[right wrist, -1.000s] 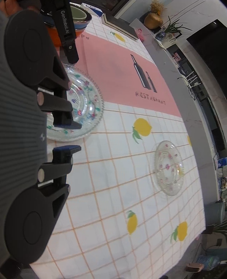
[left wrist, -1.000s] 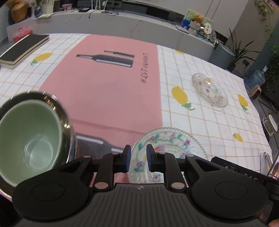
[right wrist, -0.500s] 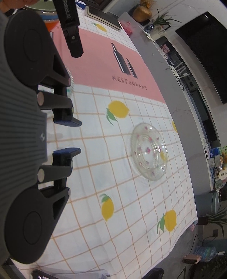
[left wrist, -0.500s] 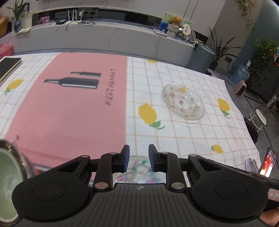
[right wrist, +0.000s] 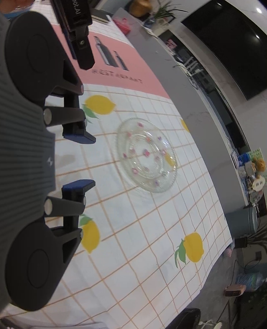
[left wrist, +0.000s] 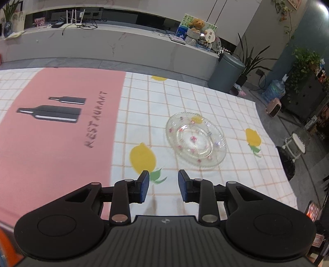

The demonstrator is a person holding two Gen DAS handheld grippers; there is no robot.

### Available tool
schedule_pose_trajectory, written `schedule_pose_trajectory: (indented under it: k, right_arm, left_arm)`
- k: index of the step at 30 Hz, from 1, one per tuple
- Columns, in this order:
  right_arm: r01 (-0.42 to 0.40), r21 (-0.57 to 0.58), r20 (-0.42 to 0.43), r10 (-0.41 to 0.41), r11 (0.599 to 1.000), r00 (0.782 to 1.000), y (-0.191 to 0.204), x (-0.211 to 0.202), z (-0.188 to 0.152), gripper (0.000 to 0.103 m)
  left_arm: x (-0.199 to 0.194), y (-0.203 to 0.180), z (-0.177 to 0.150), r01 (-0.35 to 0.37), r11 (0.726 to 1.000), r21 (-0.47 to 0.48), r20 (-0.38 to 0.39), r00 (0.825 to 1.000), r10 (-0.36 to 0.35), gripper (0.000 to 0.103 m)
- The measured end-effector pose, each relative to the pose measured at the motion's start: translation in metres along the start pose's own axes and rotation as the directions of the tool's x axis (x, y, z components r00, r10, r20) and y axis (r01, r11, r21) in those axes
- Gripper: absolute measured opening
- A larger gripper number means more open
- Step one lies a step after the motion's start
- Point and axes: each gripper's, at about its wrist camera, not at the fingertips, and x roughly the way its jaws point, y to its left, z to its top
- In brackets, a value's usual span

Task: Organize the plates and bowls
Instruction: 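Move both open grippers to the rim of the small glass plate, then close both grippers on the small glass plate rim and lift it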

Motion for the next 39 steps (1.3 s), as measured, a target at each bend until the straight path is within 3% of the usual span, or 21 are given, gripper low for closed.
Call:
schedule_pose_trajectory:
  k: [4, 17, 25, 33, 35, 39]
  right_arm:
    - [-0.001, 0.056, 0.023, -0.001, 0.998, 1.0, -0.007, 0.013, 0.014, 0.043]
    - [0.035, 0.155, 0.036, -0.041, 0.987, 0.999, -0.044, 0.06, 0.052, 0.043]
    - [0.003, 0.172, 0.058, -0.014, 0.985, 0.998, -0.048, 0.074, 0.066, 0.042]
    - [-0.028, 0.166, 0.057, 0.019, 0.986, 0.998, -0.041, 0.089, 0.075, 0.031]
    - [-0.028, 0.167, 0.06, 0.019, 0.986, 0.998, -0.041, 0.09, 0.076, 0.029]
    - [-0.028, 0.187, 0.051, 0.019, 0.982, 0.999, -0.044, 0.092, 0.077, 0.018]
  left_arm:
    - [0.022, -0.001, 0.009, 0.021, 0.999, -0.033, -0.002, 1.0, -0.022, 0.047]
    - [0.092, 0.01, 0.042, 0.009, 0.993, -0.114, -0.037, 0.999, -0.014, 0.052]
    - [0.121, 0.013, 0.051, 0.016, 0.99, -0.141, -0.056, 0.998, -0.024, 0.054]
    - [0.134, 0.014, 0.056, 0.03, 0.992, -0.126, -0.041, 0.999, -0.035, 0.054]
    - [0.136, 0.012, 0.058, 0.027, 0.992, -0.123, -0.039, 0.999, -0.032, 0.048]
    - [0.14, 0.01, 0.059, 0.034, 0.992, -0.118, -0.051, 0.998, -0.04, 0.022]
